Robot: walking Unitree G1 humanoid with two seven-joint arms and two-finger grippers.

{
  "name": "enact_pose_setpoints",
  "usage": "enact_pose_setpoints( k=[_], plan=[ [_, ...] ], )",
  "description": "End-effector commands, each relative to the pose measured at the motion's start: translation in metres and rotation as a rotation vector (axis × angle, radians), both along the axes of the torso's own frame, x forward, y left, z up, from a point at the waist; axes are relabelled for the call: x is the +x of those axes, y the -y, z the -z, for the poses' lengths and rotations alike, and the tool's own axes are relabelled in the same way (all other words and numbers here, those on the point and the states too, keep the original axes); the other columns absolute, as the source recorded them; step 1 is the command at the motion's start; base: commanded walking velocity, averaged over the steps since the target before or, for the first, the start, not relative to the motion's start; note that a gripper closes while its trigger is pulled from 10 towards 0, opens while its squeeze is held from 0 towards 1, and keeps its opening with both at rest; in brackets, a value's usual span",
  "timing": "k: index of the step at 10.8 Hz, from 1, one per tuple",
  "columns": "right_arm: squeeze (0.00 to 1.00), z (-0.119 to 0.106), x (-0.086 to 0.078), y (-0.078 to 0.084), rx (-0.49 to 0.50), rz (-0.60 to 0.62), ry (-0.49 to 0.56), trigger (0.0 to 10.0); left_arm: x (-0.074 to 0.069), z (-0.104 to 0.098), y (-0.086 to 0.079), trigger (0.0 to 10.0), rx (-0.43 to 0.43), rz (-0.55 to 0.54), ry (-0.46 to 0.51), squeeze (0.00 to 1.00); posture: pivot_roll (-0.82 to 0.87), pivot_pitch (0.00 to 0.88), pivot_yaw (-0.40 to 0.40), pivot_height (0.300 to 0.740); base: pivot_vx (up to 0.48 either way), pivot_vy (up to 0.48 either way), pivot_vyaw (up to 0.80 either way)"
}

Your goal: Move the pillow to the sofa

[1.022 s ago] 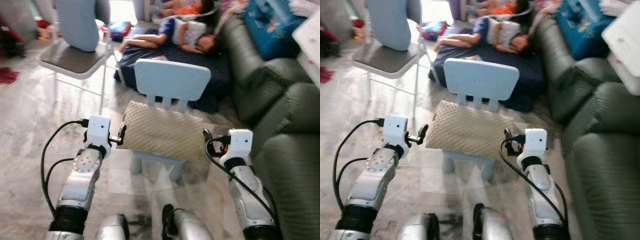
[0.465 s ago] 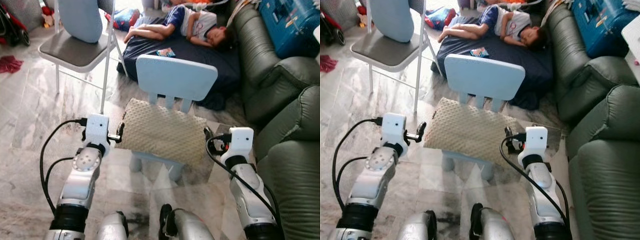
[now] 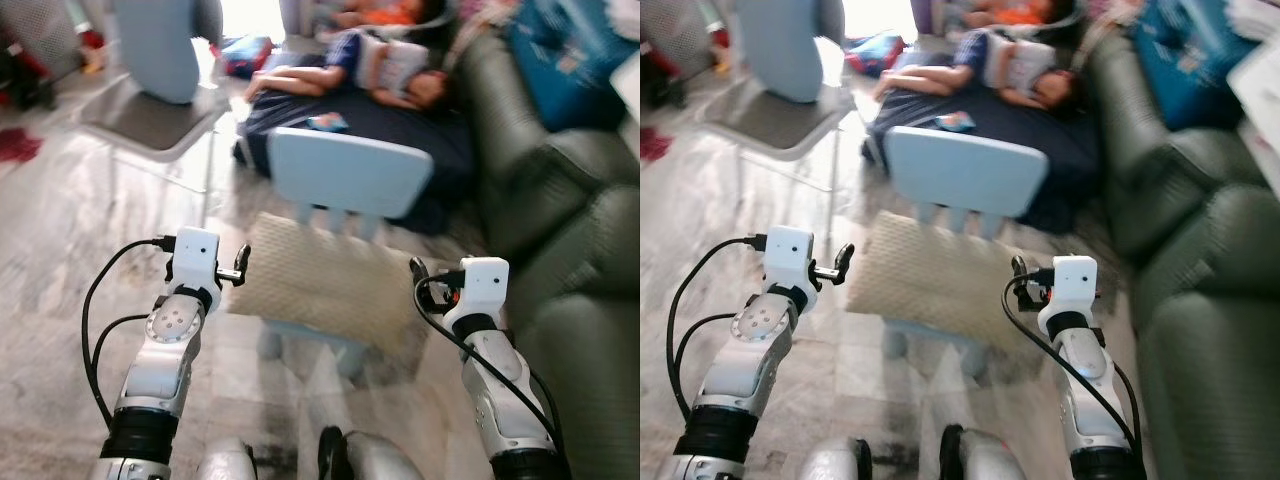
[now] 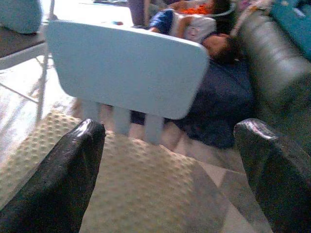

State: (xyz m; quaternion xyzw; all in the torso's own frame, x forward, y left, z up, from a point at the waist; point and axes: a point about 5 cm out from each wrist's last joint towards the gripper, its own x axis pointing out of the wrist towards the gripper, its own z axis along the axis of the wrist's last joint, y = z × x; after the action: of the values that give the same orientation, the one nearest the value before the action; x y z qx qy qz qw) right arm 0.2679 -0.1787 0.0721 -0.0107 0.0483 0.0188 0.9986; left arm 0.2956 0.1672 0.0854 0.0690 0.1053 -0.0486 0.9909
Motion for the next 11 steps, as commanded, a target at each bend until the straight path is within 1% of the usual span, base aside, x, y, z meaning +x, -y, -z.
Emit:
enact_pose_setpoints(
  k=[1,3,4,8,10,11],
  plan=[
    [0.00,0.0050,-0.0023,0.0052,-0.004,0.013,-0.026,10.0,-0.0017,0.0038,0.0002,10.0,0.005,0.006,-0.015,0.00,-0.08,0.147,-0.043,0.740,0.394,0.000,0.00],
    [0.00,0.0056,-0.0028,0.0034,0.001,0.016,-0.029,10.0,-0.0014,0.0040,-0.0004,10.0,0.006,0.008,-0.017,0.00,-0.08,0.148,-0.039,0.740,0.388,0.000,0.00],
    [0.00,0.0062,-0.0032,0.0021,0.003,0.015,-0.033,10.0,-0.0018,0.0045,-0.0002,10.0,0.008,0.011,-0.021,0.00,-0.08,0.150,-0.038,0.740,0.307,0.000,-0.59],
    [0.00,0.0066,-0.0032,0.0000,0.008,0.015,-0.031,10.0,-0.0029,0.0060,0.0014,10.0,0.020,0.017,-0.032,0.00,-0.07,0.153,-0.031,0.740,0.000,0.000,0.00],
    [0.00,0.0083,-0.0041,-0.0017,0.014,0.016,-0.040,10.0,-0.0016,0.0029,0.0009,10.0,0.051,0.033,-0.015,0.00,-0.07,0.156,-0.030,0.740,0.000,0.000,0.00],
    [0.00,0.0091,-0.0046,-0.0022,0.015,0.015,-0.044,10.0,-0.0004,0.0013,0.0003,10.0,0.049,0.032,-0.011,0.00,-0.07,0.159,-0.030,0.740,0.000,0.000,-0.80]
  ],
)
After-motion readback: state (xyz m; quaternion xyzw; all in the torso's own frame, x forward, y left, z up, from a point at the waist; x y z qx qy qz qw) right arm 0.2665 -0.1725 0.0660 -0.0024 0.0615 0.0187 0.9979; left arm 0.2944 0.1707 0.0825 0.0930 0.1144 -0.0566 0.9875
